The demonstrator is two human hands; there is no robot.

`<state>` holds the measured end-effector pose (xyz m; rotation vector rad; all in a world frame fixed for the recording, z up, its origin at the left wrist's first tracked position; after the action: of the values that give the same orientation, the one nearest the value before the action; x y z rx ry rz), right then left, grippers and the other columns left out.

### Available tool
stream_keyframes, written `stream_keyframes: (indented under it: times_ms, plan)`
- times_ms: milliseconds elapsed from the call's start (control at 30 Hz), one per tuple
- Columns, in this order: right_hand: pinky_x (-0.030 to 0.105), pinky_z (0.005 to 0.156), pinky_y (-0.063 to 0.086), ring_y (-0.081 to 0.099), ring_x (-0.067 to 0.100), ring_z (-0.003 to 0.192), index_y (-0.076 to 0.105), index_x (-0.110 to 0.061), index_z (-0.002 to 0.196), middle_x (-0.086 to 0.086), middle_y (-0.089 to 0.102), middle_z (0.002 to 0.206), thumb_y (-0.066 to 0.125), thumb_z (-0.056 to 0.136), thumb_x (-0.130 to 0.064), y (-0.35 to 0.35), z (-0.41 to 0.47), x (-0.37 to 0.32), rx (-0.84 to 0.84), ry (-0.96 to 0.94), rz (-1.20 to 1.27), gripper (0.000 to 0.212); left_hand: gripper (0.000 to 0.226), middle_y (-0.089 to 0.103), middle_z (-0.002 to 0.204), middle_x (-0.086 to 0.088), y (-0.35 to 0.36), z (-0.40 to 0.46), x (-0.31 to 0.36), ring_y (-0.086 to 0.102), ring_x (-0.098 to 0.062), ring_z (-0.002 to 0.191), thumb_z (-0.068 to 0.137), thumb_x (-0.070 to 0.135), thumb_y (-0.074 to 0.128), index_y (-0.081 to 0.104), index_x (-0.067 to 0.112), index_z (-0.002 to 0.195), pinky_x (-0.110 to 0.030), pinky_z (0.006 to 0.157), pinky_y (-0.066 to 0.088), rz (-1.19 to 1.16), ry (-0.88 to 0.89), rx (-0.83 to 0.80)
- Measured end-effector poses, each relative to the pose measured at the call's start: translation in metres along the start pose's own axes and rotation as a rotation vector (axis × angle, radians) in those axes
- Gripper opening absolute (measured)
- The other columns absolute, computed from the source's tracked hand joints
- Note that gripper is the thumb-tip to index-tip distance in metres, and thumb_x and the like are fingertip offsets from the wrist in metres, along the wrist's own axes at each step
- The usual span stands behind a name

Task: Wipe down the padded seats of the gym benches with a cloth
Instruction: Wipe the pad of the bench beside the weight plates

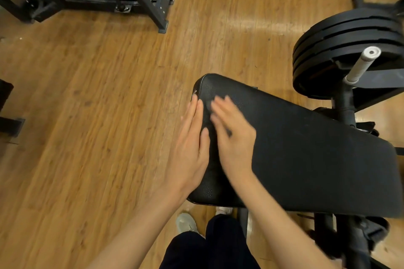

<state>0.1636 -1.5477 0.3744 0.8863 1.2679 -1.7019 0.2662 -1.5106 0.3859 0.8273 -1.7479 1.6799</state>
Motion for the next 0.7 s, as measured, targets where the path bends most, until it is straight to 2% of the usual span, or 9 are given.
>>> stream_keyframes:
  times_ms: [67, 233, 300, 400, 467, 533, 633, 700]
  plan:
    - [0.038, 0.111, 0.042, 0.051, 0.019, 0.132, 0.069, -0.006, 0.119, 0.004, 0.067, 0.125, 0.067, 0.091, -0.004, -0.003, -0.016, -0.002, -0.005, -0.031, -0.019, 0.029, 0.055, 0.005, 0.167, 0.014, 0.000, -0.019, -0.002, 0.004, 0.004, 0.151, 0.109, 0.022, 0.030, 0.008, 0.021, 0.160, -0.024, 0.125, 0.010, -0.074, -0.056, 0.016]
    - [0.034, 0.108, 0.041, 0.053, 0.017, 0.129, 0.074, -0.007, 0.111, 0.003, 0.071, 0.117, 0.065, 0.093, -0.014, 0.023, 0.084, 0.004, 0.112, 0.071, -0.058, 0.021, 0.051, 0.014, 0.165, 0.014, 0.007, -0.034, -0.002, 0.012, 0.007, 0.149, 0.109, 0.018, 0.028, 0.014, 0.020, 0.159, -0.015, 0.121, 0.011, -0.183, -0.147, 0.122]
    - [0.035, 0.108, 0.043, 0.054, 0.016, 0.128, 0.073, -0.007, 0.112, 0.003, 0.070, 0.118, 0.065, 0.092, -0.011, 0.026, 0.072, -0.001, 0.126, 0.078, -0.069, 0.022, 0.050, 0.016, 0.165, 0.012, 0.007, -0.033, -0.003, 0.013, 0.006, 0.149, 0.110, 0.017, 0.028, 0.016, 0.019, 0.158, -0.015, 0.121, 0.012, -0.184, -0.136, 0.125]
    - [0.039, 0.111, 0.042, 0.054, 0.020, 0.130, 0.071, -0.006, 0.116, 0.004, 0.068, 0.122, 0.067, 0.091, -0.004, 0.017, 0.005, -0.013, 0.035, -0.022, -0.062, 0.025, 0.050, 0.019, 0.165, 0.008, 0.008, -0.033, -0.008, 0.015, 0.002, 0.150, 0.109, 0.019, 0.027, 0.019, 0.016, 0.158, -0.019, 0.122, 0.015, -0.181, -0.115, 0.134]
    - [0.039, 0.111, 0.041, 0.054, 0.021, 0.129, 0.071, -0.007, 0.114, 0.004, 0.069, 0.121, 0.067, 0.090, -0.004, 0.014, 0.009, -0.010, 0.011, -0.081, -0.094, 0.024, 0.051, 0.019, 0.165, 0.008, 0.009, -0.032, -0.009, 0.015, 0.002, 0.150, 0.107, 0.022, 0.026, 0.019, 0.016, 0.158, -0.018, 0.122, 0.015, -0.178, -0.112, 0.143]
    - [0.035, 0.110, 0.042, 0.054, 0.021, 0.128, 0.073, -0.009, 0.111, 0.002, 0.071, 0.117, 0.066, 0.091, -0.007, 0.023, 0.053, -0.006, 0.023, -0.032, -0.113, 0.021, 0.051, 0.019, 0.165, 0.008, 0.009, -0.033, -0.009, 0.015, 0.003, 0.150, 0.108, 0.022, 0.027, 0.019, 0.017, 0.158, -0.017, 0.122, 0.013, -0.181, -0.110, 0.147]
    - [0.018, 0.107, 0.036, 0.056, 0.020, 0.126, 0.076, -0.010, 0.104, 0.001, 0.073, 0.112, 0.064, 0.093, -0.009, 0.032, 0.097, -0.003, 0.060, 0.011, -0.168, 0.017, 0.049, 0.018, 0.165, 0.009, 0.010, -0.033, -0.009, 0.014, 0.005, 0.150, 0.110, 0.018, 0.028, 0.018, 0.017, 0.158, -0.015, 0.121, 0.012, -0.196, -0.116, 0.143]
    - [0.024, 0.108, 0.038, 0.056, 0.020, 0.127, 0.075, -0.008, 0.107, 0.002, 0.071, 0.116, 0.064, 0.092, -0.007, 0.031, 0.069, -0.010, 0.057, -0.011, -0.181, 0.019, 0.049, 0.019, 0.165, 0.007, 0.011, -0.033, -0.010, 0.014, 0.003, 0.150, 0.109, 0.017, 0.028, 0.019, 0.016, 0.158, -0.016, 0.121, 0.013, -0.199, -0.097, 0.146]
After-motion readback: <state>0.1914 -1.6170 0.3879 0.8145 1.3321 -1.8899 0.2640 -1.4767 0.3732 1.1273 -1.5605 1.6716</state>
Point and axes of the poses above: each hand's wrist, its own z-axis towards the middle knuckle, its own y-axis out of the palm, x = y × z, the point moved 1 cm from there along z, towards the middle knuckle
